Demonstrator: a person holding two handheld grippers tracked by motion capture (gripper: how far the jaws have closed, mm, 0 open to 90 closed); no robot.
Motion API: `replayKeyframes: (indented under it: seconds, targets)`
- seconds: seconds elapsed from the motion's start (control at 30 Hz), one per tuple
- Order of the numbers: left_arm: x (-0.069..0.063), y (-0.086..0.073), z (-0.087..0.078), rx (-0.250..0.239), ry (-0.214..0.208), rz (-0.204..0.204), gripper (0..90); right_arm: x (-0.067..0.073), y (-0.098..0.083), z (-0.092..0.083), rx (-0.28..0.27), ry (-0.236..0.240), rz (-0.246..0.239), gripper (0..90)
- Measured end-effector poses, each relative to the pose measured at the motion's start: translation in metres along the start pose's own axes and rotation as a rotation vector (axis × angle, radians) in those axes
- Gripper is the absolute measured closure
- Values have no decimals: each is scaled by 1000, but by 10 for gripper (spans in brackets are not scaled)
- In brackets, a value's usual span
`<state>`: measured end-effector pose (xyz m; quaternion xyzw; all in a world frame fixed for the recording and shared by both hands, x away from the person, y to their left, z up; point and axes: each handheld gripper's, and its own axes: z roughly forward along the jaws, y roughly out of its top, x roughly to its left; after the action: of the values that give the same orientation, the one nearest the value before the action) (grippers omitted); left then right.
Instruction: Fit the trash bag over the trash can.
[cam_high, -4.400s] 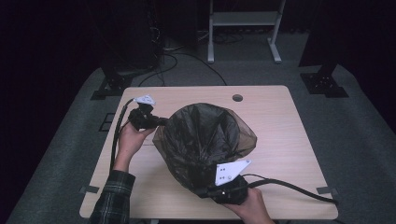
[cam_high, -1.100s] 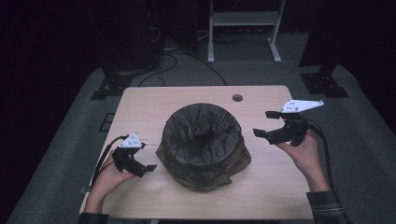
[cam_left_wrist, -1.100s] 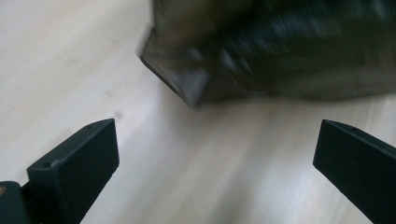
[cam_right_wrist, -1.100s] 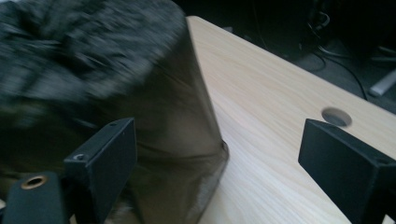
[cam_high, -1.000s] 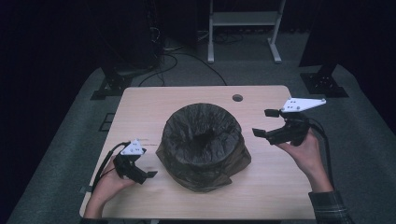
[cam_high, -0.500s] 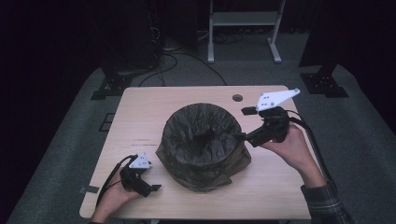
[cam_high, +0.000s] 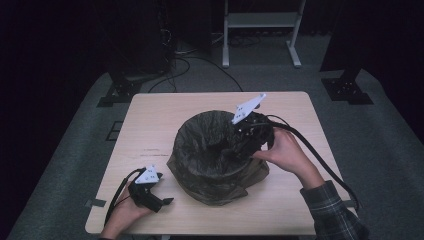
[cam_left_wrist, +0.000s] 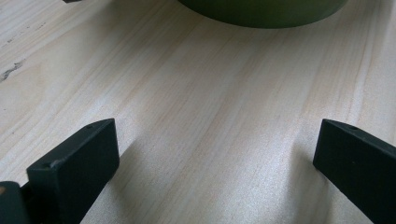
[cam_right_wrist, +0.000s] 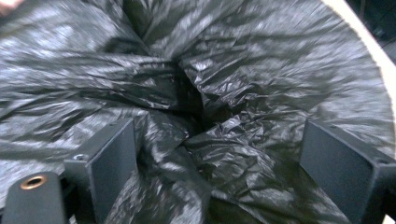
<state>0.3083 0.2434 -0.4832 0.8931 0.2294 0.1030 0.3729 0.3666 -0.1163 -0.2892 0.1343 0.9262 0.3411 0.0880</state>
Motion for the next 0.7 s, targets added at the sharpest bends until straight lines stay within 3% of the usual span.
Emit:
replayKeyframes:
  seconds: [0.13, 0.17, 0.23, 0.27, 0.37, 0.53, 0.57, 0.7]
  targets:
    - [0, 0, 0, 0, -4, 2, 0, -2, 0, 18, 61, 25, 2, 98]
    - [0, 0, 0, -1, -4, 2, 0, -2, 1, 20, 65, 57, 17, 98]
    - [0, 0, 0, 0, -5, 3, 0, -2, 3, 22, 62, 58, 12, 99]
    - [0, 0, 0, 0, -5, 3, 0, -2, 5, 24, 92, 61, 15, 99]
    - [0, 0, 0, 0, -5, 3, 0, 0, 9, 28, 123, 50, 2, 99]
    - [0, 0, 0, 1, -5, 4, 0, 2, 11, 39, 169, 73, 6, 99]
    - [0, 0, 0, 1, -5, 4, 0, 2, 10, 44, 207, 69, 3, 99]
    - [0, 0, 0, 0, -6, 3, 0, 4, 10, 49, 222, 93, 5, 99]
